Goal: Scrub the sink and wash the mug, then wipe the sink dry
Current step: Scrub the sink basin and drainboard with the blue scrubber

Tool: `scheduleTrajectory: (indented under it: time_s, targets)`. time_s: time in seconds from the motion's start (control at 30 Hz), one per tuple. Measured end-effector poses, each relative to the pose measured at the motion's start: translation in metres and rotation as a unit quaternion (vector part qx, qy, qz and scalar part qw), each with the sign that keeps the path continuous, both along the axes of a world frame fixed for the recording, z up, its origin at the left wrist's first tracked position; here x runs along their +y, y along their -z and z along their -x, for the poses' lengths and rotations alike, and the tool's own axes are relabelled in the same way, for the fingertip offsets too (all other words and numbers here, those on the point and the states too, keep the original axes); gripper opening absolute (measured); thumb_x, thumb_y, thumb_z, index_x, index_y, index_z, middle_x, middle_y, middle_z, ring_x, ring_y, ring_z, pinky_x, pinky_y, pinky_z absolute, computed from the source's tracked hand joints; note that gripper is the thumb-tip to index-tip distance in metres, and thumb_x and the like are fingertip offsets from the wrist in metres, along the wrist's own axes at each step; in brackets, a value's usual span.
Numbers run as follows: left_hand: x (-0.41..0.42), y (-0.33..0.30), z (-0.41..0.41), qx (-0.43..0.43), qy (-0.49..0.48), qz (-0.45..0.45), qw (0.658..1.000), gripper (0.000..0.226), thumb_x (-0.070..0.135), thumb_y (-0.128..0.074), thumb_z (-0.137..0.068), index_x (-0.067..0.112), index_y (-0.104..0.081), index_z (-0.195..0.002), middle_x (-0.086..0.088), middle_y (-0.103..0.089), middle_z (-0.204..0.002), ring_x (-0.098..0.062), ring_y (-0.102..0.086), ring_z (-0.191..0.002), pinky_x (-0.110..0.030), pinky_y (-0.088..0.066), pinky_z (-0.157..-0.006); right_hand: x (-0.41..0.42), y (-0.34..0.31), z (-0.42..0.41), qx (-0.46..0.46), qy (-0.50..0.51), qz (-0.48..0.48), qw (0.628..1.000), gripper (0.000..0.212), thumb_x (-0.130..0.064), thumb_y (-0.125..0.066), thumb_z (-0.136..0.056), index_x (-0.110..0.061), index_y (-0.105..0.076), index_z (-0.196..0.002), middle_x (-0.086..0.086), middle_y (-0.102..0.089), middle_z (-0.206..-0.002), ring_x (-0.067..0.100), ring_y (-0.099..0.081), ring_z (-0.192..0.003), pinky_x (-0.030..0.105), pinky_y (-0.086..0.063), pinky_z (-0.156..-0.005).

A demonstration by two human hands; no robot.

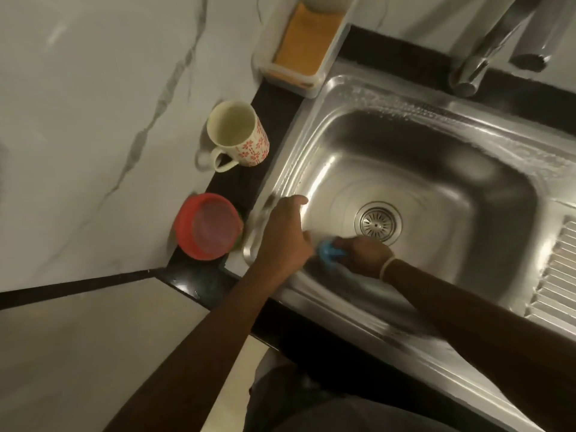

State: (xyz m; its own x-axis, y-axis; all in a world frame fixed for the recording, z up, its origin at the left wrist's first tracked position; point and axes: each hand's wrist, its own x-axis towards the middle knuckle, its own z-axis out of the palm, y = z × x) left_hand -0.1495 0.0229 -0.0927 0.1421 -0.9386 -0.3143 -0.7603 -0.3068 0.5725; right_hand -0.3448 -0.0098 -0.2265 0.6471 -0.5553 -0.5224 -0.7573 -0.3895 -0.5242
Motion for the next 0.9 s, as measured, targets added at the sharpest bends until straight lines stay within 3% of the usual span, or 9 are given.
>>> scheduleTrajectory:
  time_s: [0.1, 0.23, 0.3, 0.37, 0.47, 0.53, 0.6, 0.77, 0.9]
  targets:
    - [-0.01, 0.001, 0.003, 0.007, -0.022, 0.005, 1.0, 0.055, 0.003, -0.067, -0.08, 0.011, -0.049, -0.131, -0.007, -0.055, -0.128, -0.018, -0.052, -0.119, -0.025, -0.042, -0.099, -0.042, 0.002, -0.047, -0.027, 0.049, 0.026, 0.998, 0.046, -0.044, -0.057, -0.095, -0.026, -0.055, -0.137, 0.011, -0.069, -0.122, 0.033, -0.067, -0.105, 0.034, -0.051, -0.086]
    - [-0.022, 0.008, 0.005, -0.026, -0.014, 0.002, 1.0, 0.059, -0.004, -0.064, -0.081, 0.009, -0.046, -0.135, -0.009, -0.051, -0.134, -0.02, -0.044, -0.127, -0.022, -0.032, -0.106, -0.117, -0.003, -0.04, -0.01, 0.205, 0.068, 0.976, 0.047, -0.056, -0.057, -0.093, -0.023, -0.062, -0.126, 0.017, -0.07, -0.115, 0.038, -0.067, -0.103, 0.039, -0.052, -0.085]
    - [-0.028, 0.008, 0.005, -0.043, 0.006, 0.023, 0.999, 0.061, -0.01, -0.062, -0.077, 0.01, -0.046, -0.133, -0.009, -0.05, -0.131, -0.022, -0.04, -0.128, -0.021, -0.028, -0.107, -0.141, 0.0, -0.002, 0.035, 0.289, 0.078, 0.953, 0.048, -0.05, -0.064, -0.091, -0.016, -0.065, -0.125, 0.021, -0.069, -0.114, 0.041, -0.066, -0.105, 0.041, -0.052, -0.087]
    - [-0.036, 0.005, 0.004, -0.065, 0.035, 0.05, 0.996, 0.061, -0.013, -0.06, -0.072, 0.009, -0.048, -0.128, -0.01, -0.05, -0.127, -0.024, -0.044, -0.122, -0.031, -0.039, -0.104, -0.14, 0.006, 0.035, 0.066, 0.327, 0.092, 0.938, 0.049, -0.038, -0.069, -0.089, -0.012, -0.062, -0.131, 0.024, -0.068, -0.117, 0.042, -0.065, -0.106, 0.042, -0.051, -0.09]
    - [-0.053, 0.0, 0.0, -0.096, 0.063, 0.069, 0.991, 0.06, -0.017, -0.057, -0.068, 0.005, -0.05, -0.124, -0.012, -0.049, -0.126, -0.025, -0.048, -0.116, -0.029, -0.042, -0.095, -0.124, 0.011, 0.028, 0.029, 0.358, 0.095, 0.929, 0.049, -0.036, -0.067, -0.091, -0.011, -0.06, -0.132, 0.025, -0.067, -0.118, 0.042, -0.065, -0.106, 0.04, -0.051, -0.088]
    - [-0.061, -0.003, -0.001, -0.132, 0.076, 0.058, 0.987, 0.059, -0.013, -0.057, -0.072, 0.005, -0.048, -0.127, -0.014, -0.048, -0.131, -0.027, -0.048, -0.119, -0.03, -0.04, -0.098, -0.119, 0.016, -0.008, -0.008, 0.344, 0.079, 0.935, 0.048, -0.047, -0.062, -0.091, -0.014, -0.064, -0.126, 0.022, -0.071, -0.111, 0.039, -0.067, -0.102, 0.038, -0.051, -0.082]
    - [-0.064, -0.004, 0.001, -0.151, 0.082, 0.044, 0.984, 0.055, -0.006, -0.057, -0.078, 0.007, -0.046, -0.13, -0.014, -0.048, -0.133, -0.027, -0.048, -0.121, -0.033, -0.041, -0.1, -0.098, 0.013, -0.039, -0.028, 0.255, 0.048, 0.965, 0.046, -0.054, -0.053, -0.094, -0.019, -0.067, -0.121, 0.017, -0.073, -0.107, 0.037, -0.069, -0.099, 0.037, -0.052, -0.081]
    - [-0.066, -0.008, 0.001, -0.167, 0.063, 0.019, 0.984, 0.056, -0.008, -0.056, -0.081, 0.011, -0.044, -0.133, -0.008, -0.054, -0.127, -0.022, -0.055, -0.112, -0.026, -0.043, -0.089, 0.001, -0.005, -0.024, -0.025, 0.046, -0.029, 0.998, 0.047, -0.05, -0.052, -0.098, -0.034, -0.053, -0.141, 0.002, -0.062, -0.137, 0.025, -0.062, -0.12, 0.031, -0.045, -0.1]
    - [-0.068, -0.01, 0.005, -0.168, 0.072, 0.014, 0.983, 0.05, -0.006, -0.059, -0.082, 0.01, -0.047, -0.128, -0.007, -0.056, -0.123, -0.021, -0.057, -0.11, -0.022, -0.04, -0.082, -0.063, 0.005, 0.02, 0.003, 0.16, 0.068, 0.985, 0.053, -0.057, -0.044, -0.094, -0.024, -0.066, -0.128, 0.013, -0.071, -0.119, 0.033, -0.068, -0.108, 0.036, -0.051, -0.089]
